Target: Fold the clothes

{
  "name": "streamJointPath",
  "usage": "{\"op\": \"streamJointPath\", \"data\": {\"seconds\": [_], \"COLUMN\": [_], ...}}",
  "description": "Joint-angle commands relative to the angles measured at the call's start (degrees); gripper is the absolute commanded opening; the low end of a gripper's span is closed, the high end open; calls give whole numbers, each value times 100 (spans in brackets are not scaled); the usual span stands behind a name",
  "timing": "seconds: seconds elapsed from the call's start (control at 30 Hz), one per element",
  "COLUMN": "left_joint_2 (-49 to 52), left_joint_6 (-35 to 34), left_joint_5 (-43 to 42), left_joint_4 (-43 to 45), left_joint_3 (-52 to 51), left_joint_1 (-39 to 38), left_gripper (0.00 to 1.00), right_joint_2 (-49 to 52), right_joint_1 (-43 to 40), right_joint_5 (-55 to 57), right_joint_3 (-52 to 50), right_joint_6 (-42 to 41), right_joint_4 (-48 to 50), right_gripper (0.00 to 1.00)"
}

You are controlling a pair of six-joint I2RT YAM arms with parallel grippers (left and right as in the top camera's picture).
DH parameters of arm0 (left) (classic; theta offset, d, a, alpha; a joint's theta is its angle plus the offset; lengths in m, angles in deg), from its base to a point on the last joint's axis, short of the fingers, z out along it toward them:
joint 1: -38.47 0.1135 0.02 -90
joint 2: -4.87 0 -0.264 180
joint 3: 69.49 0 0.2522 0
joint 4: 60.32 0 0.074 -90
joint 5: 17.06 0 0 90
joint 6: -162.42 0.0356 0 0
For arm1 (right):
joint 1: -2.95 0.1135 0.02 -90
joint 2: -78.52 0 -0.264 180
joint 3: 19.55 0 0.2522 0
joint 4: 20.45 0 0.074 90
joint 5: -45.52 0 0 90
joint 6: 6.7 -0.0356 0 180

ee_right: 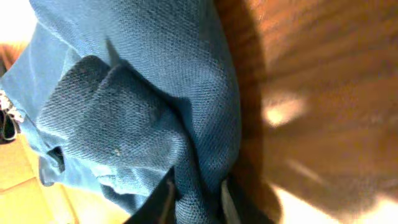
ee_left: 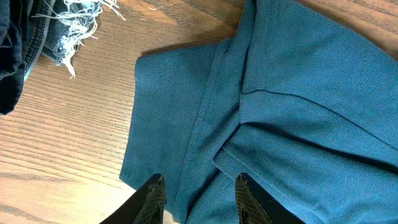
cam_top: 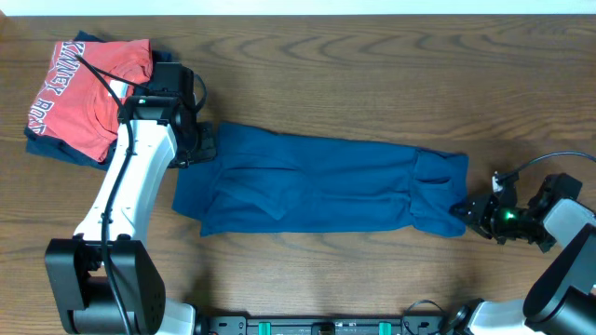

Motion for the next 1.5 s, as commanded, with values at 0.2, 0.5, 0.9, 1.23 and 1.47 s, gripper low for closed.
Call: {"op": "streamJointPath", "data": {"seconds": [0.2, 0.5, 0.9, 1.23, 1.47], "left_joint_2": [-103, -103, -103, -103, -103], "left_joint_6": [55, 55, 55, 55, 55], "left_joint_5": [20, 20, 20, 20, 20], "left_joint_4": [-17, -17, -17, 52, 50], "left_joint_3": [83, 83, 83, 83, 83], "left_joint_1": [28, 28, 28, 28, 28], "left_gripper": [39, 39, 39, 39, 39], "right_joint_2": [-968, -1241, -1246, -1246, -1252], "right_joint_1": [50, 96, 61, 63, 63], "right_joint_5": [1884, 1993, 2339, 3139, 1825], "right_joint_3": [11, 11, 11, 7, 260], "right_joint_6": [-1464, -1471, -1432, -2103, -1147], "right_joint_4": [-90, 221, -352, -632, -540], "right_gripper": [1, 13, 40, 6, 40]}}
